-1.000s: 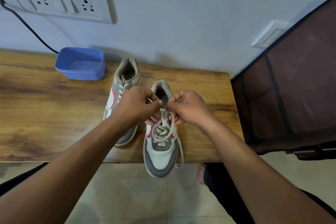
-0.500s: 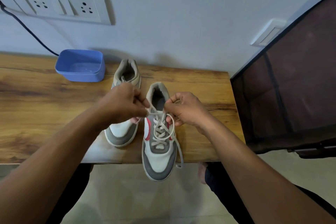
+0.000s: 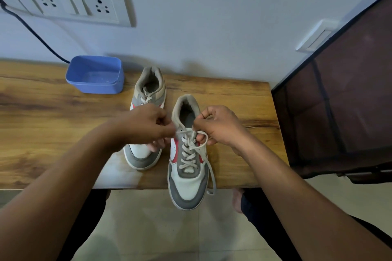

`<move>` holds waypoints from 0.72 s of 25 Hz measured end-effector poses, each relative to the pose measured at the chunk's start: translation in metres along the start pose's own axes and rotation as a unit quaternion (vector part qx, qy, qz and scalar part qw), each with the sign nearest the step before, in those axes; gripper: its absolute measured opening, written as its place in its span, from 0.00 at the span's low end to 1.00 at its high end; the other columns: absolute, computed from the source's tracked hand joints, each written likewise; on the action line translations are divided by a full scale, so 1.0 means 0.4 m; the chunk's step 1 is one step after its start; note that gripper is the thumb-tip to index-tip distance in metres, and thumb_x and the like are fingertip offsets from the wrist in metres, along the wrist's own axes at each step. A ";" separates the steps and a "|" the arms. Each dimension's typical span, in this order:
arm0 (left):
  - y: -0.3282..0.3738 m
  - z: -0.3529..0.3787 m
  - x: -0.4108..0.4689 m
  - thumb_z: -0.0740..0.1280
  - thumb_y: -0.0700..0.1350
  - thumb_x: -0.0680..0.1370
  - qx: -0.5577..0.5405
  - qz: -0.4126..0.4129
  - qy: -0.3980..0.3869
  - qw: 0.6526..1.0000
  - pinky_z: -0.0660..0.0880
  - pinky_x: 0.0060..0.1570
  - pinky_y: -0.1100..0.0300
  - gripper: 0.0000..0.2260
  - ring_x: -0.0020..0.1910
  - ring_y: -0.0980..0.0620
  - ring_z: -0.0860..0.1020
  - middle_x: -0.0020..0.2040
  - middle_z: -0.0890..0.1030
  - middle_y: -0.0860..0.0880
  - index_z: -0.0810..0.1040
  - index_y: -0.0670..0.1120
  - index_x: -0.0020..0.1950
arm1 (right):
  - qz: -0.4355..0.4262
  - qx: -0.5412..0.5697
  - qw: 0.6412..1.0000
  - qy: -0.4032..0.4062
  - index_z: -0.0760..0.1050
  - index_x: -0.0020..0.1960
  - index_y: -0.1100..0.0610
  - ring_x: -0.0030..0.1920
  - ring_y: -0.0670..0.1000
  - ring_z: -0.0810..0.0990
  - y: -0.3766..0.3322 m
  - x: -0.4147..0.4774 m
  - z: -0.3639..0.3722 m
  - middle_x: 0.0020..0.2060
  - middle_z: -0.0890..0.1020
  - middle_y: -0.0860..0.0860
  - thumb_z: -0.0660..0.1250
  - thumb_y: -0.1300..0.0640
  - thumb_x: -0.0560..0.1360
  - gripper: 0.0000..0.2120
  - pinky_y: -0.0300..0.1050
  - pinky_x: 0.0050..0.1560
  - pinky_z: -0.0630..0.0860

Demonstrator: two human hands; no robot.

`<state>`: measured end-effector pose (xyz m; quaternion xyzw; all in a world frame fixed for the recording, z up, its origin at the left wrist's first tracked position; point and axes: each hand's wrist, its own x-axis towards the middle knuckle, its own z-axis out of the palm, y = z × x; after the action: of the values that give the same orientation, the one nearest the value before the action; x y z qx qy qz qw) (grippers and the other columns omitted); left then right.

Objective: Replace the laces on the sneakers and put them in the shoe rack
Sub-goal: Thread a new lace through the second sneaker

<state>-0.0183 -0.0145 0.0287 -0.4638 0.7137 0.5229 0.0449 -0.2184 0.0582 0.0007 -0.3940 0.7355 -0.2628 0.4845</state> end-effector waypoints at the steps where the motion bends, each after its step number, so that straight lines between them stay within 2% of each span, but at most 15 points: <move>1: 0.006 0.016 0.010 0.73 0.46 0.78 -0.019 0.018 -0.004 1.000 0.82 0.40 0.58 0.07 0.39 0.50 0.86 0.39 0.86 0.46 0.83 0.42 0.47 | -0.002 -0.003 1.000 0.002 0.80 0.51 0.56 0.37 0.50 0.88 0.000 0.001 0.001 0.35 0.88 0.54 0.72 0.59 0.75 0.05 0.43 0.34 0.79; 4: 0.000 -0.001 0.020 0.75 0.45 0.77 0.038 0.059 0.039 0.997 0.79 0.34 0.65 0.07 0.33 0.50 0.84 0.34 0.85 0.47 0.84 0.43 0.41 | -0.005 0.000 1.000 0.006 0.80 0.50 0.56 0.38 0.51 0.89 0.002 0.000 -0.002 0.35 0.88 0.54 0.72 0.59 0.74 0.05 0.43 0.36 0.80; 6: -0.023 -0.037 0.011 0.76 0.45 0.76 0.046 0.048 0.061 0.996 0.80 0.35 0.62 0.08 0.33 0.48 0.84 0.33 0.85 0.47 0.84 0.43 0.40 | -0.005 0.007 1.000 -0.001 0.80 0.50 0.56 0.39 0.50 0.88 0.002 -0.001 -0.001 0.36 0.88 0.54 0.72 0.59 0.74 0.05 0.43 0.36 0.80; 8: -0.021 -0.022 0.002 0.75 0.47 0.77 0.025 0.049 0.016 0.998 0.83 0.39 0.57 0.10 0.35 0.48 0.85 0.35 0.86 0.45 0.83 0.41 0.42 | -0.006 0.003 1.000 0.000 0.80 0.50 0.56 0.39 0.51 0.89 0.003 -0.001 -0.003 0.37 0.88 0.54 0.73 0.59 0.74 0.05 0.43 0.36 0.80; 10: -0.008 0.016 0.010 0.74 0.48 0.77 0.017 0.066 -0.014 0.998 0.83 0.38 0.58 0.10 0.35 0.50 0.85 0.36 0.86 0.46 0.84 0.42 0.43 | -0.007 0.001 1.000 0.004 0.81 0.49 0.56 0.40 0.52 0.89 0.002 0.003 -0.002 0.36 0.88 0.53 0.73 0.59 0.74 0.05 0.43 0.36 0.80; 14: -0.032 -0.041 0.015 0.73 0.45 0.78 0.106 0.054 0.051 0.992 0.82 0.37 0.58 0.07 0.34 0.50 0.84 0.33 0.85 0.47 0.84 0.44 0.41 | -0.003 0.006 1.000 -0.003 0.81 0.50 0.56 0.37 0.51 0.88 0.006 0.007 -0.002 0.36 0.88 0.53 0.73 0.59 0.74 0.05 0.43 0.35 0.80; 16: -0.040 -0.049 0.004 0.72 0.44 0.79 0.061 0.053 0.044 0.996 0.83 0.37 0.57 0.07 0.36 0.48 0.85 0.35 0.85 0.47 0.84 0.43 0.43 | 0.003 0.007 1.000 -0.002 0.81 0.50 0.57 0.36 0.51 0.88 0.010 0.004 -0.005 0.34 0.87 0.53 0.73 0.58 0.74 0.05 0.42 0.33 0.78; 18: -0.020 -0.004 -0.002 0.73 0.46 0.79 0.043 0.088 0.018 0.995 0.83 0.37 0.59 0.07 0.35 0.50 0.85 0.36 0.86 0.47 0.85 0.44 0.45 | 0.006 0.004 1.000 0.002 0.80 0.50 0.57 0.36 0.51 0.88 0.007 0.005 -0.003 0.34 0.87 0.53 0.73 0.59 0.75 0.05 0.41 0.33 0.78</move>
<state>-0.0116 -0.0155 0.0242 -0.4061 0.7745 0.4851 0.0055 -0.2210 0.0581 -0.0020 -0.3874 0.7374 -0.2637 0.4865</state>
